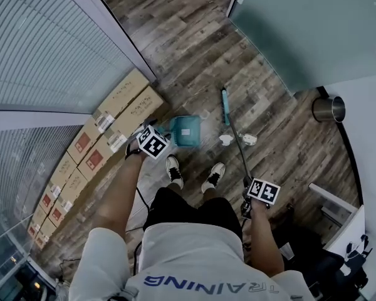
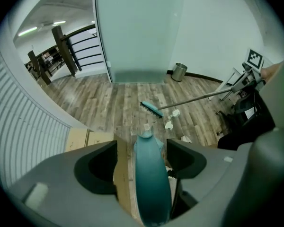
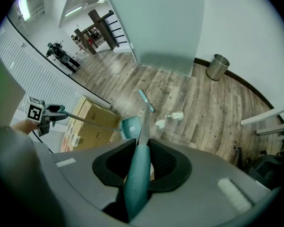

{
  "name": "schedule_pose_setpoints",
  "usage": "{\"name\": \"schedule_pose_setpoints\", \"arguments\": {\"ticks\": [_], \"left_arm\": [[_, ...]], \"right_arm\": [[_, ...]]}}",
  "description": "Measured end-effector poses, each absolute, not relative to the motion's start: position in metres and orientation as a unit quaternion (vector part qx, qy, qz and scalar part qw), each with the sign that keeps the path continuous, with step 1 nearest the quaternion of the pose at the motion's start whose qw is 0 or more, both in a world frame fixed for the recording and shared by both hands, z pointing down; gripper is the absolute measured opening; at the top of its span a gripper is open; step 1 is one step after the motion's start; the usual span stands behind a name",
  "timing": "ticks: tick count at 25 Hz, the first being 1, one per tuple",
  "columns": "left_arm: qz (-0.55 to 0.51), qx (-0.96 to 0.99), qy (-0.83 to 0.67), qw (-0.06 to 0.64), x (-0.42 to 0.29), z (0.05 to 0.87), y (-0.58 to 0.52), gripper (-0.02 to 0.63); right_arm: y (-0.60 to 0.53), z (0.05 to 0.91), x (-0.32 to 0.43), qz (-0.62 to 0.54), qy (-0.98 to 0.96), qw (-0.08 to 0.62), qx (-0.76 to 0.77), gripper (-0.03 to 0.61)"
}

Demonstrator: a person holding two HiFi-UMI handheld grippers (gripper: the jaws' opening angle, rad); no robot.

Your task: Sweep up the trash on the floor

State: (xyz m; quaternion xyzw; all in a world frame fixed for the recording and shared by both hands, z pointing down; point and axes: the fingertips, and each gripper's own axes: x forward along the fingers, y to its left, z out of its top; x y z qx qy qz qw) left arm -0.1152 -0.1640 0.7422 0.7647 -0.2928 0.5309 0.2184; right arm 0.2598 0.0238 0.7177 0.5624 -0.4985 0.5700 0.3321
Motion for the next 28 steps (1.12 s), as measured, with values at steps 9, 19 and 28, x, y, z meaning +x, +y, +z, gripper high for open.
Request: {"name": "schedule_pose_setpoints", "arguments": {"ticks": [9, 19, 28], "left_arm": [[0.571, 0.742, -0.269, 0.224, -0.112, 0.772, -0.153, 0.116], [0.577, 0.73, -0.279, 0.239, -0.103, 0.772, -0.152, 0.1], [0.569, 0.723, -0.301, 0.252, -0.101, 0.772, -0.147, 0.097]], "right_arm": [[0.015, 0.722, 0.267, 0.567, -0.494, 0.357, 0.554, 0.107], [-0.017, 0.736, 0.283, 0.526, -0.5, 0.41, 0.553, 0.109], [-0.039, 0.778, 0.276, 0.461, -0.505, 0.543, 0.488, 0.109]]}}
